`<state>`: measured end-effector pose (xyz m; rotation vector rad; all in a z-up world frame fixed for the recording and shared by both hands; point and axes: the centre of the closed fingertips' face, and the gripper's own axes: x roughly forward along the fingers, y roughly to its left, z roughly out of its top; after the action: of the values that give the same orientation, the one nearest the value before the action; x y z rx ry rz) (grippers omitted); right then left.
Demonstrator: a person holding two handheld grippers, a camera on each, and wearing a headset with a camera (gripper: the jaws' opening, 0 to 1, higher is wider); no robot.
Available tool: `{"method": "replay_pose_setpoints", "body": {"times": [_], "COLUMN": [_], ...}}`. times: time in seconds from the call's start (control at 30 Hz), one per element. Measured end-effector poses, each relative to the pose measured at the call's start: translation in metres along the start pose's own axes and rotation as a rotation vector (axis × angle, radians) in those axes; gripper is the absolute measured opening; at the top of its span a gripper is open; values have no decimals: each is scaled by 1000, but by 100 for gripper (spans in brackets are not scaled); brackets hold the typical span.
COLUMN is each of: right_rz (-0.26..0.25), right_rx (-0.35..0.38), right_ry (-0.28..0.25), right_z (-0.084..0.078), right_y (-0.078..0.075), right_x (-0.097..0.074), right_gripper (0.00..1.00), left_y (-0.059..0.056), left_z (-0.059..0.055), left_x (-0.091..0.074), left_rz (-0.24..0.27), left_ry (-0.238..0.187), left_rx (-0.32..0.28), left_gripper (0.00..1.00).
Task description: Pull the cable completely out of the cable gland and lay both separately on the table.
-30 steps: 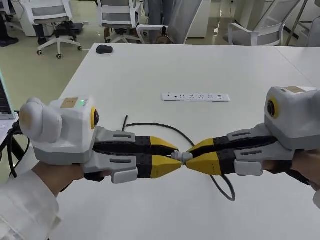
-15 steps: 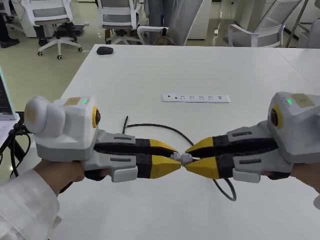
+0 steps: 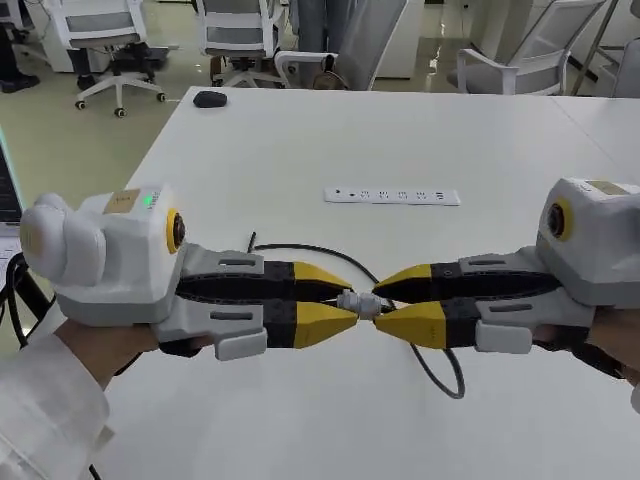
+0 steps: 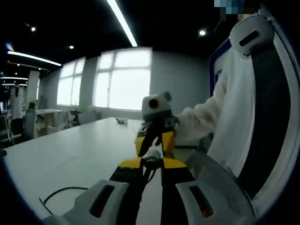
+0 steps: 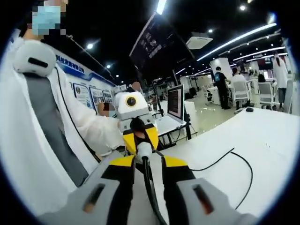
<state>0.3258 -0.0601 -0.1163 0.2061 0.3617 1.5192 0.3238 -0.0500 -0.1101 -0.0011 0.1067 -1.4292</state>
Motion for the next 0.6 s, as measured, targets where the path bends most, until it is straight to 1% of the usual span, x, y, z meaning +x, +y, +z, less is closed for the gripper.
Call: {"method": "replay_pose_setpoints", "body": {"times": [0.1, 0.13, 0.17, 0.2, 0.27, 0.37, 0.43, 0.6], "right_rz": [38, 41, 59, 60, 65, 69, 64, 74], "right_rx": [82, 103, 132, 141, 143, 155, 158, 166], "right_ry": [-25, -37, -50, -48, -39, -36, -39, -23], "right_z": [4, 6, 8, 8, 7, 7, 7, 4], "right_y": [6, 6, 9, 8, 8, 9, 7, 8], "right_x": [1, 2, 3, 3, 4, 5, 4, 4], "right_gripper": [24, 22, 21, 21, 17, 17, 13, 13], "left_y": [-2, -2, -3, -2, -2, -2, -3, -3], "left_z": [1, 1, 1, 1, 1, 1, 1, 2], "left_x": [0, 1, 2, 2, 3, 5, 5, 6], "left_rz": [-5, -8, -10, -10, -12, -15, -18, -20], "left_ry": [-3, -3, -2, -1, 0, -1, 0, -8], "left_rx": [38, 49, 58, 66, 76, 84, 89, 107], "left_gripper": [15, 15, 15, 15, 15, 15, 15, 15]}}
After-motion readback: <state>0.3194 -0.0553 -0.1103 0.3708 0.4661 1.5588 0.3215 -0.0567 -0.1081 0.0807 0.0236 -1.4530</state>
